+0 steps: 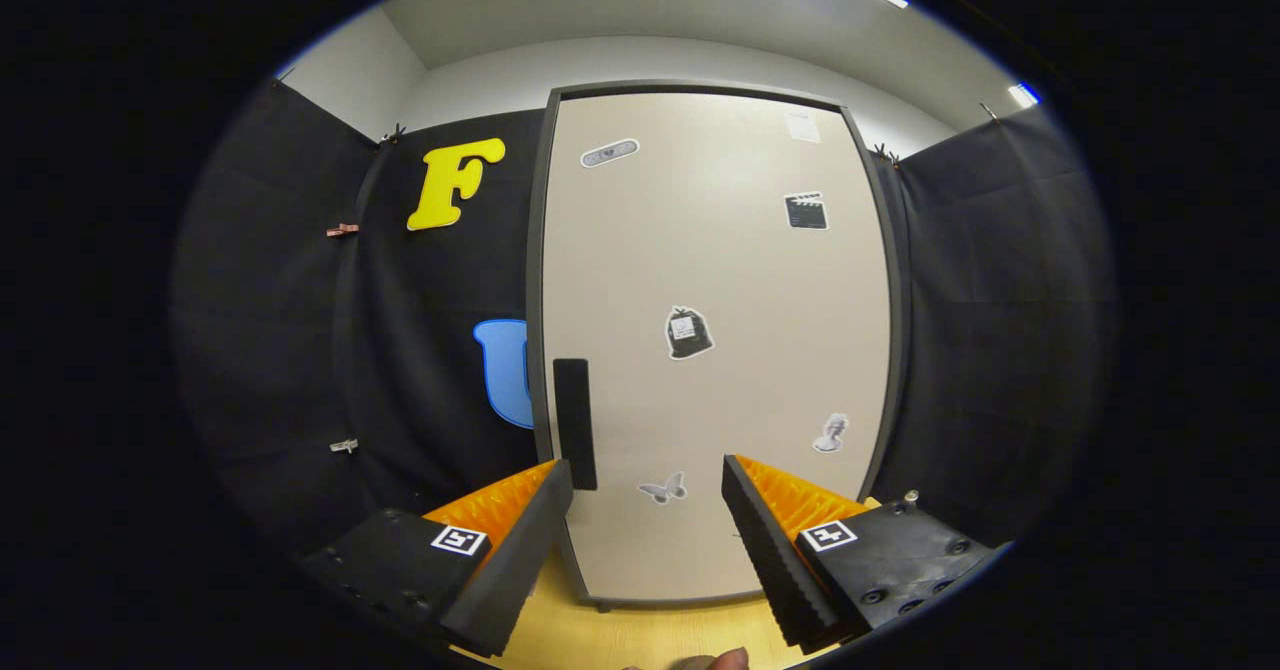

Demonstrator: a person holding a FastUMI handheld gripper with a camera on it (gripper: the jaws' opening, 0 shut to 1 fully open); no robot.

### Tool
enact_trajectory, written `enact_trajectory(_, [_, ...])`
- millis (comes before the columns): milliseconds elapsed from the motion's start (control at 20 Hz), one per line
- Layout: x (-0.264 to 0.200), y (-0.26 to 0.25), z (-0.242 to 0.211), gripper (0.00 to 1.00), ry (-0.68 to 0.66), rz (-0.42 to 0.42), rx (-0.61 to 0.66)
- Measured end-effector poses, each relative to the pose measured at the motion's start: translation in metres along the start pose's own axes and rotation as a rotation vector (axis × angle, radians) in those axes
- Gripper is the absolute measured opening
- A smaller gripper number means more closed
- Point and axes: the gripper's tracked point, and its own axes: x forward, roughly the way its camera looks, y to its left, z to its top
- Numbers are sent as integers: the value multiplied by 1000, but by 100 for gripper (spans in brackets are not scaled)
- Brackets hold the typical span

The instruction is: Open the shoe cabinet door, grab the shoes and put them into the shoe cabinet, then close the shoe cabinet door.

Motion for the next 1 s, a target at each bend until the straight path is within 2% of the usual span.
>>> enact_trajectory(400, [82,37,-19,98,30,4,-10])
enact_trajectory(700, [118,47,-37,96,52,-7,-20])
enact_trajectory(800, [125,48,-41,86,50,-10,-30])
enact_trajectory(850, [130,47,-43,84,50,-17,-36])
enact_trajectory(950, [131,43,-45,69,39,-44,-50])
enact_trajectory(1000, [131,45,-44,58,36,-43,-60])
